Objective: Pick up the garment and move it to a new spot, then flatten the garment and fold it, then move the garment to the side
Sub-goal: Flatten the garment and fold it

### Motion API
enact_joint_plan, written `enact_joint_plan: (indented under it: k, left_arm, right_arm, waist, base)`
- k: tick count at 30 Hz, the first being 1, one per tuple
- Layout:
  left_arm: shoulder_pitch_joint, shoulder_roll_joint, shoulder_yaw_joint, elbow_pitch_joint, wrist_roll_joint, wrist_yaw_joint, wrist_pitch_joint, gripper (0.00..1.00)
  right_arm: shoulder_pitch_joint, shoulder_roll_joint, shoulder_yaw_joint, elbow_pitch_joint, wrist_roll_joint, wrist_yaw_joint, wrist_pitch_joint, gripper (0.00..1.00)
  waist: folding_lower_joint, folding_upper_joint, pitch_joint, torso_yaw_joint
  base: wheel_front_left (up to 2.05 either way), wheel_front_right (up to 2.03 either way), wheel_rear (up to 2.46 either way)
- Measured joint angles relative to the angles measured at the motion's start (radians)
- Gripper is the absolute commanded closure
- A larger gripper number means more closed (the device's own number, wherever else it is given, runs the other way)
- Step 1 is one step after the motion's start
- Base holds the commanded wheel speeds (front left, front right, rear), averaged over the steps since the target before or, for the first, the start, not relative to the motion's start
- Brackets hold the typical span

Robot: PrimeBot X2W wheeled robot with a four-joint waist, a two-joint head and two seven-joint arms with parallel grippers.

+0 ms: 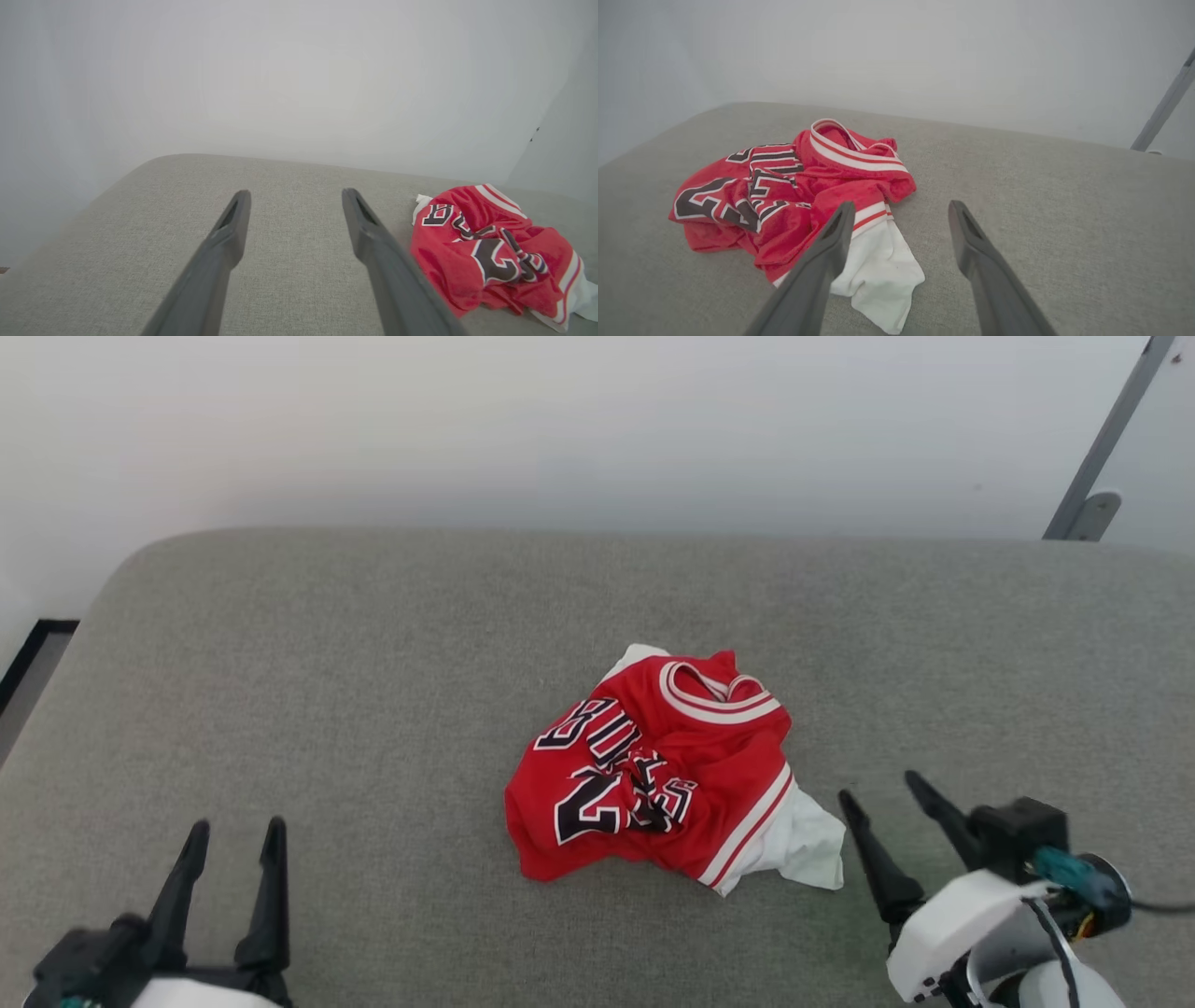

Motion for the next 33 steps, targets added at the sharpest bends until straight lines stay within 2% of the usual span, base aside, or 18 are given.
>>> enact_joint_plan:
  k: [12, 13, 21, 24, 25, 26, 27, 30, 33]
  left_arm:
    - [-0.095, 0.004, -0.076, 0.022, -0.014, 0.0, 0.0, 0.0]
    - [-0.095, 0.004, -0.076, 0.022, -0.014, 0.0, 0.0, 0.0]
    - [-0.147, -0.004, -0.109, 0.043, -0.028, 0.0, 0.0, 0.0]
    - [-0.16, -0.008, -0.117, 0.05, -0.036, 0.0, 0.0, 0.0]
    - [-0.161, -0.009, -0.117, 0.052, -0.038, 0.0, 0.0, 0.0]
    - [-0.162, -0.009, -0.116, 0.054, -0.041, 0.0, 0.0, 0.0]
    - [-0.165, -0.01, -0.115, 0.055, -0.043, 0.0, 0.0, 0.0]
    - [-0.167, -0.011, -0.099, 0.055, -0.047, 0.0, 0.0, 0.0]
    - [-0.161, -0.01, -0.08, 0.048, -0.048, 0.0, 0.0, 0.0]
  right_arm:
    - [-0.125, -0.15, 0.158, 0.073, 0.119, 0.0, 0.349, 0.0]
    - [-0.125, -0.15, 0.158, 0.073, 0.119, 0.0, 0.349, 0.0]
    - [-0.24, -0.19, 0.274, 0.176, 0.16, 0.0, 0.563, 0.0]
    - [-0.291, -0.195, 0.316, 0.221, 0.165, 0.0, 0.59, 0.0]
    - [-0.306, -0.197, 0.335, 0.236, 0.172, 0.0, 0.604, 0.26]
    - [-0.321, -0.201, 0.356, 0.246, 0.18, 0.0, 0.612, 0.82]
    - [-0.333, -0.208, 0.375, 0.253, 0.185, 0.0, 0.611, 1.0]
    - [-0.371, -0.22, 0.419, 0.264, 0.243, 0.0, 0.613, 1.0]
    - [-0.384, -0.255, 0.447, 0.224, 0.286, 0.0, 0.622, 1.0]
  waist:
    - [0.0, 0.0, 0.082, 0.065]
    - [0.0, 0.0, 0.082, 0.065]
    - [0.0, 0.0, 0.132, 0.125]
    - [0.0, 0.0, 0.146, 0.144]
    - [0.0, 0.0, 0.149, 0.149]
    - [0.0, 0.0, 0.151, 0.153]
    - [0.0, 0.0, 0.154, 0.156]
    - [0.0, 0.0, 0.155, 0.152]
    - [0.0, 0.0, 0.154, 0.138]
  base:
    - [0.0, 0.0, 0.0]
    - [0.0, 0.0, 0.0]
    - [0.0, 0.0, 0.0]
    - [0.0, 0.0, 0.0]
    - [0.0, 0.0, 0.0]
    - [0.0, 0.0, 0.0]
    - [0.0, 0.0, 0.0]
    - [0.0, 0.0, 0.0]
    - [0.0, 0.0, 0.0]
